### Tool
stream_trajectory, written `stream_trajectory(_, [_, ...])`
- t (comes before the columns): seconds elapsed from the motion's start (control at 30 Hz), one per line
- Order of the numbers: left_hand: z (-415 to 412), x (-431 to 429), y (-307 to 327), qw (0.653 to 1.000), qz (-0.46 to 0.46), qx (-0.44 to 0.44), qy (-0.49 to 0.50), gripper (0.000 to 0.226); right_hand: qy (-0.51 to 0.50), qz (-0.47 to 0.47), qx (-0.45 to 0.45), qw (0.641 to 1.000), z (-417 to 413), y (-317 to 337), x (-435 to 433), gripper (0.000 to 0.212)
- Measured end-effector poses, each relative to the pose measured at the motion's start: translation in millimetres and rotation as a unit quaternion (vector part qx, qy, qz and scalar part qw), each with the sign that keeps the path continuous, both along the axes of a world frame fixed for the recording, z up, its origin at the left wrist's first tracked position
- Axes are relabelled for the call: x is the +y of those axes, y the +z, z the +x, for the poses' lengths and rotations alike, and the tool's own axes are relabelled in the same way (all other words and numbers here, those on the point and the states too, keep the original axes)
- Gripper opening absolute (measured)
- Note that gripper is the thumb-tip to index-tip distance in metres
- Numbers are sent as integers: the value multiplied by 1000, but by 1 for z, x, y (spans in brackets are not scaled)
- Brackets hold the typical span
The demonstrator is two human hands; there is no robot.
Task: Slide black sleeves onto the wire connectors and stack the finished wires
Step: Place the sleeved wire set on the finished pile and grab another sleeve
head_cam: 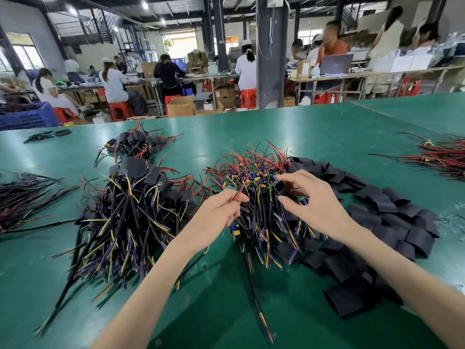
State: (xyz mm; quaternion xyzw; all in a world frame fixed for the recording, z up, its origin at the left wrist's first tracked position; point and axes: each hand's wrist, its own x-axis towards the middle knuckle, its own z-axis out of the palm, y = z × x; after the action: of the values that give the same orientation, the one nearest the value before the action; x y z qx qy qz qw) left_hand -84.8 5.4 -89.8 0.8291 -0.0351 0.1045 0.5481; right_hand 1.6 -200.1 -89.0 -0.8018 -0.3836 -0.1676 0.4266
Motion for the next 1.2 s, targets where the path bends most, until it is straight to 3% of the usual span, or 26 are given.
stream_trajectory(0.23, [-2, -2, 3, 991, 73, -93, 69, 38, 15, -10, -10, 1000, -1, -3, 1, 37])
stream_trajectory(0.37, [-2, -6, 2, 991, 19, -111, 73, 40, 24, -5, -4, 1000, -1, -4, 2, 38])
stream_trajectory(0.5, [-2, -13, -2, 990, 53, -109, 76, 18, 38, 6, 10, 999, -3, -3, 3, 38])
stream_trajectory(0.83, [-2, -16, -2, 985, 11, -122, 122, 19, 70, 22, 24, 997, -8, -2, 4, 38])
stream_trajectory(1.2, [-3, -17, -6, 970, 140, -164, 113, 11, 67, 20, -22, 997, -4, -2, 1, 37])
